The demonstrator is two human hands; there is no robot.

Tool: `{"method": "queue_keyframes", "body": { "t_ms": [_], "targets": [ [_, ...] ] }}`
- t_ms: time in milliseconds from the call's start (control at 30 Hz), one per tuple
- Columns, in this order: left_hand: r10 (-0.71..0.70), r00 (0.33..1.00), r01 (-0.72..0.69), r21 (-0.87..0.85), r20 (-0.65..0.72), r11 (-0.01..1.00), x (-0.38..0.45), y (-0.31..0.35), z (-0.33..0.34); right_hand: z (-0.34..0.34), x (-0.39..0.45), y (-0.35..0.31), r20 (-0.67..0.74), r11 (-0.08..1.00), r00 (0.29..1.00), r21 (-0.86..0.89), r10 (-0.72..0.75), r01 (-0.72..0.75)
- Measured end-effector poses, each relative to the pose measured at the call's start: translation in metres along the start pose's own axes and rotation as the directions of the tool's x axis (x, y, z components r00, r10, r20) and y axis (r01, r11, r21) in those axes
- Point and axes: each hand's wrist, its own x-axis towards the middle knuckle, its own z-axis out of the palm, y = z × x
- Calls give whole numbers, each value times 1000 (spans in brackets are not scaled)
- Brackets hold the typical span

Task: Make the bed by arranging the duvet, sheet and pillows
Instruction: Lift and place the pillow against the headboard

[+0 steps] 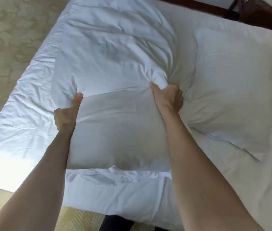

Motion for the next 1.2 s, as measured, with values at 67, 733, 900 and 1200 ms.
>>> {"method": "queue_keyframes", "body": {
  "t_ms": [67,733,900,1200],
  "targets": [
    [45,998,-45,-20,-37,999,-29,8,-17,-20,-16,-6,-36,999,999,48,-14,16],
    [560,814,-554,-493,-152,671,-435,102,-56,-370,-69,91,-343,904,929,339,-138,259],
    [630,768,-551,-616,-112,563,-577,98,11,-504,-54,187,-489,867,865,375,-117,329],
    [661,737,-519,-510,140,686,-777,54,231,-723,17,402,-733,928,679,285,50,240]
  ]
}}
